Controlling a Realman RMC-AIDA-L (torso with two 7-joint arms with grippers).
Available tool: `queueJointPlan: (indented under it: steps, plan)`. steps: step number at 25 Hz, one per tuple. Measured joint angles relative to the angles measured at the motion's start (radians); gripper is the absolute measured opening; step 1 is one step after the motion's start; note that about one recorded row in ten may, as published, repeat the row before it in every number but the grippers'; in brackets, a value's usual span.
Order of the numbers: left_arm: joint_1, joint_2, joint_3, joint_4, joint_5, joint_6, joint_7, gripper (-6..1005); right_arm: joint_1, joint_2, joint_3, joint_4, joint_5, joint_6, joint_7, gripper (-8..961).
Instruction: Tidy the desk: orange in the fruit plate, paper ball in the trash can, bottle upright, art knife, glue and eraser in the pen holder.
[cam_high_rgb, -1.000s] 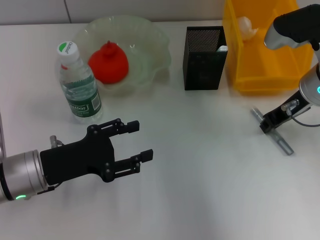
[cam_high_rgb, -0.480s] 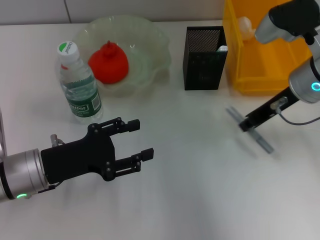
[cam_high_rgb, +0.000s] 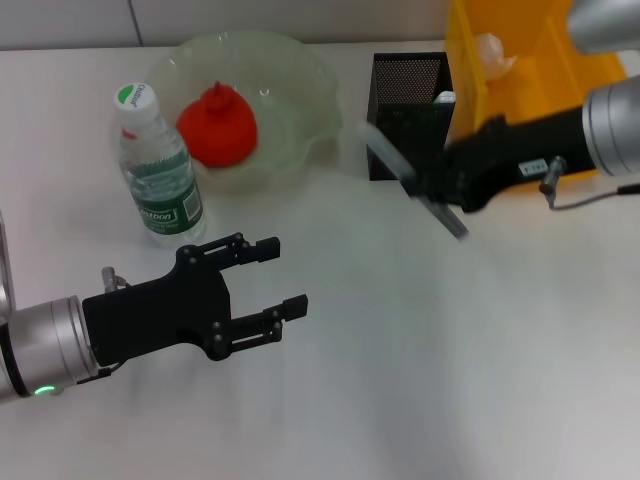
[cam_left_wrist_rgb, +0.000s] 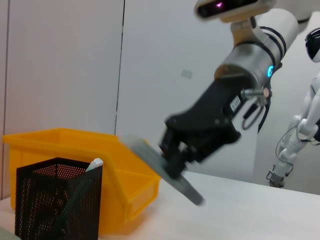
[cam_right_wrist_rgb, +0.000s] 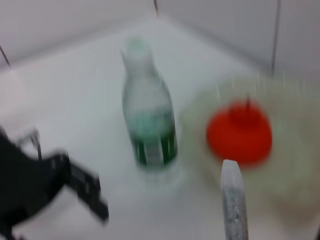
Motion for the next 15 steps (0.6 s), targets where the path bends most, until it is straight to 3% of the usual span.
queueJointPlan:
  steps: [8, 9, 15]
  plan:
    - [-0.007, 0.0, -0.005, 0.0, -0.001, -0.001, -0.006, 721, -0.037, 0.004, 0.032, -0.177, 0.35, 0.237, -0.392, 133]
    - [-0.008, 0.0, -0.016, 0.0, -0.001, 0.001, -0.006, 721, -0.033, 0.005, 0.052, -0.244, 0.465, 0.288, -0.486, 133]
    - [-0.011, -0.001, -0.049, 0.0, -0.005, 0.011, -0.026, 721, 0.009, 0.009, 0.1, -0.407, 0.691, 0.397, -0.631, 132]
